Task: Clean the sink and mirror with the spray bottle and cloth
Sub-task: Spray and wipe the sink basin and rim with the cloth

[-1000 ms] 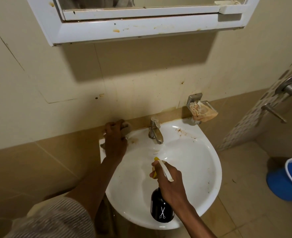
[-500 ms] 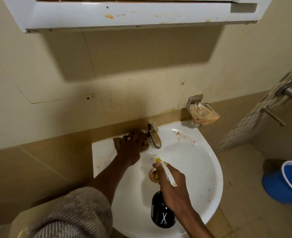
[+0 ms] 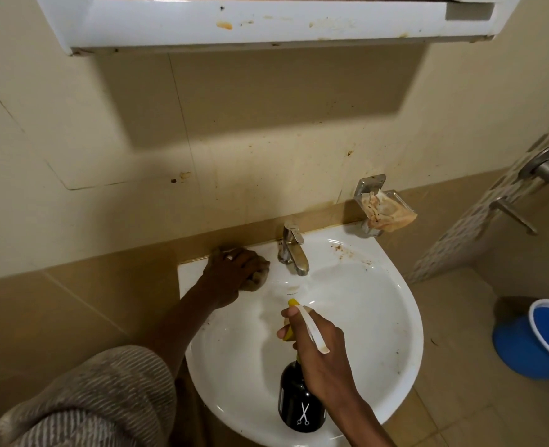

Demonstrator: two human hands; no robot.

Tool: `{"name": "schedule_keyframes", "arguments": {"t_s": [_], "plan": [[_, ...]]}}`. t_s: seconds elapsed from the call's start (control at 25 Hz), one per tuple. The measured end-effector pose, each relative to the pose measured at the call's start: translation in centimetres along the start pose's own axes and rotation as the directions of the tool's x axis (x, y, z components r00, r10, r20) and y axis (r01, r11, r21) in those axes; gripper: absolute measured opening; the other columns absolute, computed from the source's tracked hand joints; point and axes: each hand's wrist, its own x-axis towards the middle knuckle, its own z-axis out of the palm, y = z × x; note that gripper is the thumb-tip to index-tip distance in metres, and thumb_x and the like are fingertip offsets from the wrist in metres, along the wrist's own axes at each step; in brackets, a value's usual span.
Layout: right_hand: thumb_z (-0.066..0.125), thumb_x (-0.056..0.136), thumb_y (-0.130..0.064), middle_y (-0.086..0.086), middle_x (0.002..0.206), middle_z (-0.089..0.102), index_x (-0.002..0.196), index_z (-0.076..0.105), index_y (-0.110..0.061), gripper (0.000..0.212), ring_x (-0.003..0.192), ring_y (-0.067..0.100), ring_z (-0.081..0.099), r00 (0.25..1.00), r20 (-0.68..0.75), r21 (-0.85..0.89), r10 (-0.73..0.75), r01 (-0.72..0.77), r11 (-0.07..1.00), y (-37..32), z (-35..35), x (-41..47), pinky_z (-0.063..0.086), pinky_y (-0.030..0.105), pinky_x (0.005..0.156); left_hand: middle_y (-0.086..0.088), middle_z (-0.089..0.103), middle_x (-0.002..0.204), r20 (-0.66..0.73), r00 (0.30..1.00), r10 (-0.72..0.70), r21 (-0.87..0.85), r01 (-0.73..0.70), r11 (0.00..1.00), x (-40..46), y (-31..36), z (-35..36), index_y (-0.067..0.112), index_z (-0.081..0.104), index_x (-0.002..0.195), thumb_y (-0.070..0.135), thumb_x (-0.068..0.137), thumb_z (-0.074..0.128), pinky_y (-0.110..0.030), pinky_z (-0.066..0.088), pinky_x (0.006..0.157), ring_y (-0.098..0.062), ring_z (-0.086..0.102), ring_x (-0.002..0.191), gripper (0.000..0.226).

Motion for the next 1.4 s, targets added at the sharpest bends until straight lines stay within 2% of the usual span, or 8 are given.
{"name": "schedule_keyframes", "arguments": {"t_s": [0.28, 0.48, 0.6, 0.68, 0.88, 1.0, 1.28, 1.4], "plan": [[0.053, 0.106, -0.046, 0.002, 0.084, 0.078, 0.095, 0.078, -0.033, 0.031, 0.091, 0.012, 0.075, 1.000, -0.001, 0.001, -0.018, 0.018, 1.000, 0.1, 1.6, -0.6, 0.059, 0.040, 0.090, 0.003, 0.054, 0.138, -0.014, 0.999, 0.030, -0.085, -0.031, 0.996, -3.1, -2.6, 0.5, 0.036, 0.043, 0.139, 0.025, 0.081, 0.042, -0.054, 0.043, 0.094, -0.028, 0.050, 0.129, 0.059], [0.048, 0.091, -0.063, -0.010, 0.083, 0.078, 0.098, 0.078, -0.029, 0.045, 0.087, 0.004, 0.074, 0.999, 0.046, 0.049, -0.013, 0.011, 0.999, -0.6, 2.9, -2.2, 0.057, 0.032, 0.087, 0.001, 0.056, 0.136, -0.027, 1.000, 0.002, -0.173, -0.007, 0.985, -5.6, -3.6, 0.8, 0.035, 0.041, 0.135, 0.020, 0.076, 0.046, -0.048, 0.049, 0.088, -0.026, 0.055, 0.123, 0.061], [0.049, 0.090, -0.063, -0.012, 0.083, 0.078, 0.100, 0.079, -0.029, 0.046, 0.087, 0.003, 0.074, 0.998, 0.059, 0.062, -0.007, 0.003, 0.998, -0.7, 3.6, -3.0, 0.057, 0.033, 0.089, 0.001, 0.058, 0.131, -0.133, 0.987, -0.088, -0.269, 0.049, 0.962, -7.4, -3.5, 0.6, 0.038, 0.046, 0.127, 0.021, 0.076, 0.047, -0.046, 0.051, 0.083, -0.029, 0.058, 0.113, 0.054], [0.051, 0.093, -0.061, -0.008, 0.083, 0.079, 0.101, 0.079, -0.029, 0.043, 0.086, 0.003, 0.074, 0.998, 0.062, 0.074, -0.002, -0.002, 0.997, -0.7, 4.1, -3.5, 0.056, 0.035, 0.091, 0.001, 0.060, 0.126, -0.170, 0.966, -0.193, -0.366, 0.120, 0.923, -8.3, -3.1, 0.4, 0.040, 0.049, 0.122, 0.023, 0.074, 0.041, -0.047, 0.049, 0.087, -0.030, 0.059, 0.110, 0.051], [0.049, 0.088, -0.067, -0.006, 0.083, 0.080, 0.101, 0.079, -0.029, 0.049, 0.086, 0.004, 0.074, 0.997, 0.075, 0.064, -0.015, 0.010, 0.998, -0.4, 4.6, -4.5, 0.057, 0.034, 0.090, 0.008, 0.055, 0.127, -0.129, 0.929, -0.347, -0.559, 0.221, 0.799, -10.3, -3.2, 2.3, 0.052, 0.053, 0.121, 0.030, 0.075, 0.036, -0.057, 0.042, 0.097, -0.024, 0.056, 0.116, 0.054], [0.049, 0.089, -0.065, -0.006, 0.083, 0.080, 0.099, 0.079, -0.029, 0.047, 0.085, 0.006, 0.074, 0.997, 0.071, 0.068, -0.030, 0.025, 0.997, -0.3, 4.7, -4.8, 0.057, 0.032, 0.087, 0.003, 0.056, 0.128, -0.138, 0.897, -0.420, -0.542, 0.287, 0.790, -11.6, -2.7, 2.5, 0.031, 0.062, 0.121, 0.029, 0.074, 0.039, -0.051, 0.041, 0.098, -0.027, 0.051, 0.119, 0.053], [0.047, 0.091, -0.065, -0.005, 0.081, 0.079, 0.092, 0.078, -0.030, 0.047, 0.084, 0.005, 0.073, 0.995, 0.082, 0.052, -0.064, 0.060, 0.997, -1.0, 5.9, -5.6, 0.058, 0.035, 0.087, -0.007, 0.052, 0.131, -0.177, 0.830, -0.528, -0.703, 0.269, 0.658, -13.9, 1.1, 3.5, 0.014, 0.066, 0.120, 0.022, 0.084, 0.041, -0.037, 0.037, 0.100, -0.024, 0.048, 0.117, 0.045], [0.047, 0.093, -0.063, -0.005, 0.082, 0.079, 0.095, 0.078, -0.029, 0.046, 0.083, 0.003, 0.073, 0.994, 0.086, 0.054, -0.074, 0.069, 0.996, -1.2, 5.9, -5.9, 0.058, 0.032, 0.085, 0.002, 0.045, 0.129, -0.185, 0.822, -0.538, -0.746, 0.239, 0.622, -14.9, 2.6, 3.0, 0.015, 0.066, 0.119, 0.011, 0.083, 0.046, -0.023, 0.040, 0.096, -0.005, 0.044, 0.114, 0.042]]}}
